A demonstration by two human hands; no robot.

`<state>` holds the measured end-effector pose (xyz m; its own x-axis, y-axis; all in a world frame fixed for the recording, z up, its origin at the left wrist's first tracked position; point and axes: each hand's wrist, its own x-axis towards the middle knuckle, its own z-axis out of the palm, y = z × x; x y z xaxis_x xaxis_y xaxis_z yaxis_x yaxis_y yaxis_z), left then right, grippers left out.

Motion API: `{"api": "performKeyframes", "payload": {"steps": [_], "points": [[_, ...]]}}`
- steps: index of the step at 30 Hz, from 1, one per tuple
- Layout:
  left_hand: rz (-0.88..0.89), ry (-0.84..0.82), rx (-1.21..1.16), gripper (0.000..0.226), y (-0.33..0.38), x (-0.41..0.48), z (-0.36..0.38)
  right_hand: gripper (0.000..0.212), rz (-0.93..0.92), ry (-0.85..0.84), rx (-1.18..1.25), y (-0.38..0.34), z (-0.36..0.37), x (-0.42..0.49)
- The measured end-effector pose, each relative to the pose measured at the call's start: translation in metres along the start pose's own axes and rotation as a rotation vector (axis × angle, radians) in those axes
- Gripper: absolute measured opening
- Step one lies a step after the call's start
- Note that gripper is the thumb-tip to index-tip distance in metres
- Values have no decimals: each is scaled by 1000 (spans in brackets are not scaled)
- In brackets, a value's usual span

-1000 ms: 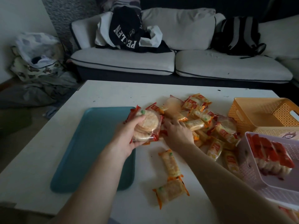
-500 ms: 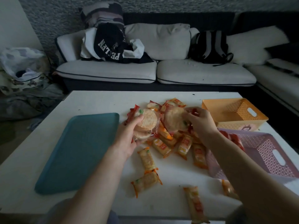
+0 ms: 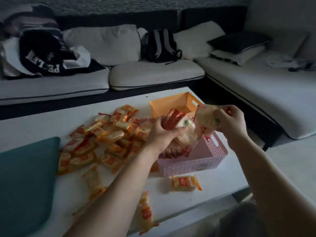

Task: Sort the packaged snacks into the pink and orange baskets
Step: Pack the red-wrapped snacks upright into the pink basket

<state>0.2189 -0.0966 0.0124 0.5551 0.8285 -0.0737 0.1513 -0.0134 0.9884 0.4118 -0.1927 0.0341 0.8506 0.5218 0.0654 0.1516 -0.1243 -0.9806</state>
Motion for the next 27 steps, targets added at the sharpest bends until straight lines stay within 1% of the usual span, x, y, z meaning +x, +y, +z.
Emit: {"api": "performKeyframes", "payload": {"steps": [1,3,4,5,6,7,8,11,13,14,15,16,19,21,23,25,27], "points": [[10,-32,154,82,0,5,8,18,2,-34,-104,7,-3,5],[8,-89,435,109,2,12,21,21,-26,-136,-350,20,-8,14],[8,-80,513,118,3,14,24,29,-59,-163,-458,25,-10,18],[8,-48,529,122,2,17,23,39,-100,-163,-526,27,-11,21],[18,-6,495,119,2,19,20,44,-134,-149,-553,27,-11,22],[40,42,463,111,0,22,17,43,-160,-137,-551,26,-12,24],[71,83,468,97,-3,24,12,38,-178,-145,-552,24,-11,24],[199,158,629,42,-17,28,9,20,-215,-281,-628,29,-6,20],[236,164,756,21,-23,28,13,17,-260,-376,-702,33,1,17],[230,174,810,17,-26,29,16,19,-272,-411,-739,36,5,17],[217,194,842,17,-27,30,18,22,-274,-441,-769,38,9,16],[196,219,852,23,-28,32,19,24,-269,-469,-791,39,13,14],[95,265,890,54,-30,46,21,32,-263,-502,-767,42,25,12],[20,259,923,64,-31,57,23,35,-255,-505,-723,44,33,13],[-29,264,847,65,-29,63,25,40,-212,-531,-676,44,41,15],[-35,286,701,63,-26,68,25,44,-159,-543,-646,41,46,17],[-45,267,571,60,-21,70,26,45,-106,-518,-589,38,47,20]]}}
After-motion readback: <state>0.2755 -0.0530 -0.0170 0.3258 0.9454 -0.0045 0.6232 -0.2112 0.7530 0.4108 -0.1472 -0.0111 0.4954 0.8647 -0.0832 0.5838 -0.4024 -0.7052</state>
